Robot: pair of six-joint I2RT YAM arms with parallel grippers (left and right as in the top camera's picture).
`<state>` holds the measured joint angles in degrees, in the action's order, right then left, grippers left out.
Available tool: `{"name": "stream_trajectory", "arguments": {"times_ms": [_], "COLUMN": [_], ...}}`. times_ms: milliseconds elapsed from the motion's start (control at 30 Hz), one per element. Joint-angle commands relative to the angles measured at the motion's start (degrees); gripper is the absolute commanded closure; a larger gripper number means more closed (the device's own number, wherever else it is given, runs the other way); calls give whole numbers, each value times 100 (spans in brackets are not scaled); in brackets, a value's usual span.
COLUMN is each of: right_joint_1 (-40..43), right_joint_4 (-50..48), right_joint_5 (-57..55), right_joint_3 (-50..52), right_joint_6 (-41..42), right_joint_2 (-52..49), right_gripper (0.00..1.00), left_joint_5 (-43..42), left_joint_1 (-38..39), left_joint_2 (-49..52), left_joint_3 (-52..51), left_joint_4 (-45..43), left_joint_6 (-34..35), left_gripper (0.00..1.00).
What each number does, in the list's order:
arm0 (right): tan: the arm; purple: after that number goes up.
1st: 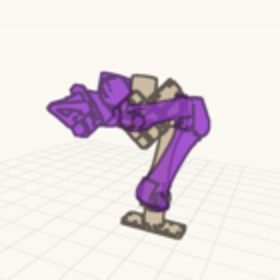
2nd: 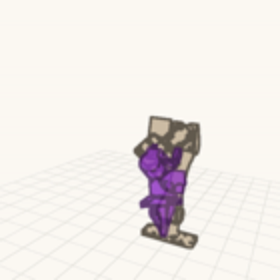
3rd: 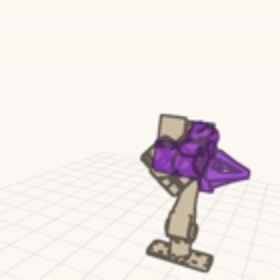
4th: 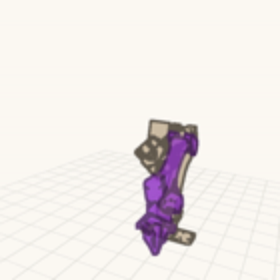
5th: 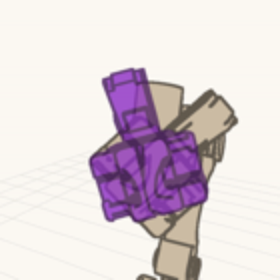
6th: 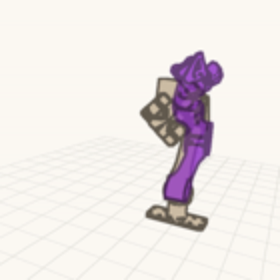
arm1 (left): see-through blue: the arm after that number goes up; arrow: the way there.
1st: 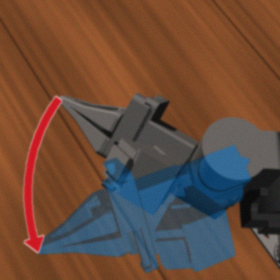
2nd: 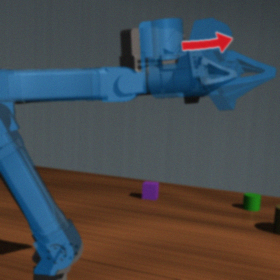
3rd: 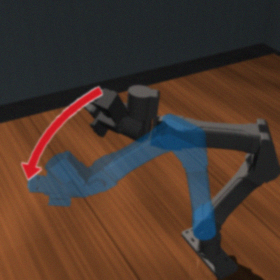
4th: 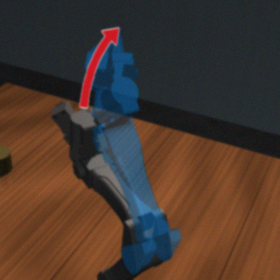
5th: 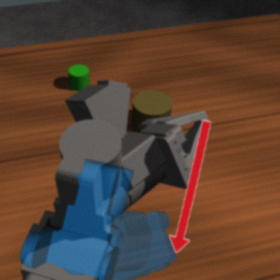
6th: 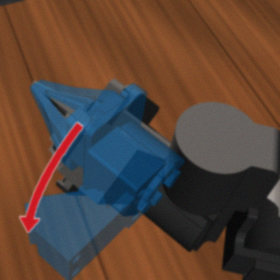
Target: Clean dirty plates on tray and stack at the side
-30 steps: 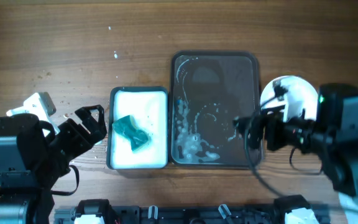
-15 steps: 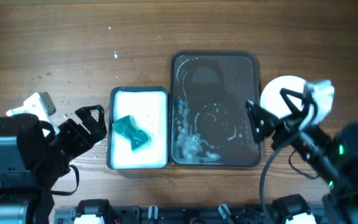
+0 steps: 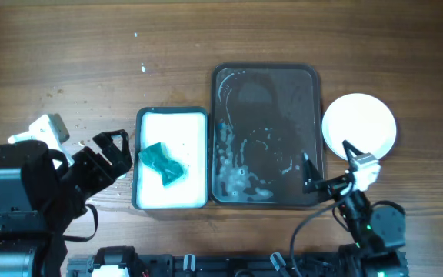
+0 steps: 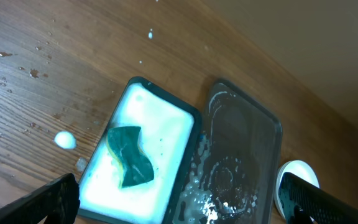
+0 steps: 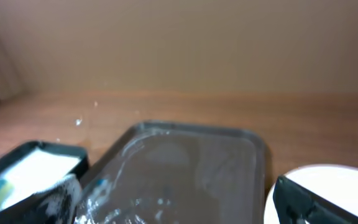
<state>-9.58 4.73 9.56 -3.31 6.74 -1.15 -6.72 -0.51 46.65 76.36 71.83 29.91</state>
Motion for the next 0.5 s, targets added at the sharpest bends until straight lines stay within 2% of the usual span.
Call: {"name": "stream_trajectory", "arguments": {"times_ms": [0, 467], "right_joint_1": [35, 35], "right_joint_4": [-529, -540], "right_joint_5": [-114, -127], "right_joint_3": [302, 302], "right_joint_6": [-52, -66], "right_joint_2": [96, 94], "right_gripper": [0, 0], "left_joint_5": [76, 76], "left_joint_1": [-50, -50], "left_joint_2": [-4, -4], "left_joint_3": [37, 37], "left_joint_4": [-17, -17], "left_joint_6": [55, 55], "left_gripper": [0, 0]}}
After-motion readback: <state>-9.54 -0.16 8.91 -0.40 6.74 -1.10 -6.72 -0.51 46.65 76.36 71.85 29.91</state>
